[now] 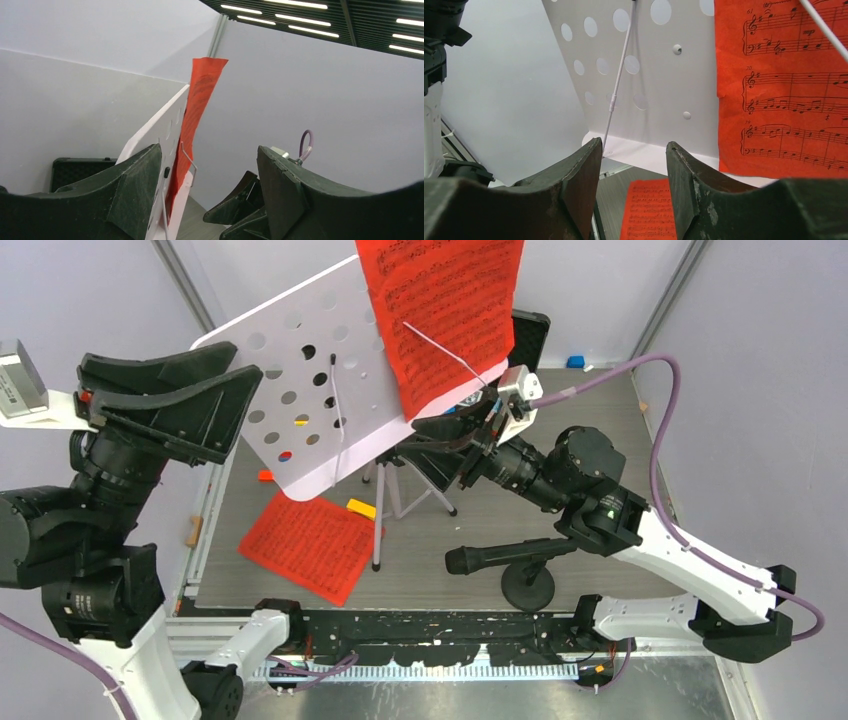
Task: Pack up the instrument practice props
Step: Adjust the music stand at the center of the board.
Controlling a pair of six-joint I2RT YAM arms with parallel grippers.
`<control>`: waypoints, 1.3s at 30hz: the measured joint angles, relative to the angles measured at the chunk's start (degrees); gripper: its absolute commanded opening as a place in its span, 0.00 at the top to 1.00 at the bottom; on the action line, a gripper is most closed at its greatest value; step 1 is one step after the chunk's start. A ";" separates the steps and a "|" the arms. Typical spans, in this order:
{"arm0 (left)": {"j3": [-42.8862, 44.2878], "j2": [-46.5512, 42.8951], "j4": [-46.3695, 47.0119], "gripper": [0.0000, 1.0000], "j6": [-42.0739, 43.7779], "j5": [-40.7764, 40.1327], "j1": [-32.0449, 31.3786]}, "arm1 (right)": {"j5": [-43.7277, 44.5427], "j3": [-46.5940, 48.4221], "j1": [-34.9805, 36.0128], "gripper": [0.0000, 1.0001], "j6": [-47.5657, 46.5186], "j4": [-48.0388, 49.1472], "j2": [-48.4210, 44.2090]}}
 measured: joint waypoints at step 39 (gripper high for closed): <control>20.63 18.56 -11.41 0.29 16.39 -9.68 -17.31 | 10.08 -5.66 0.00 0.44 -5.84 -9.01 -7.13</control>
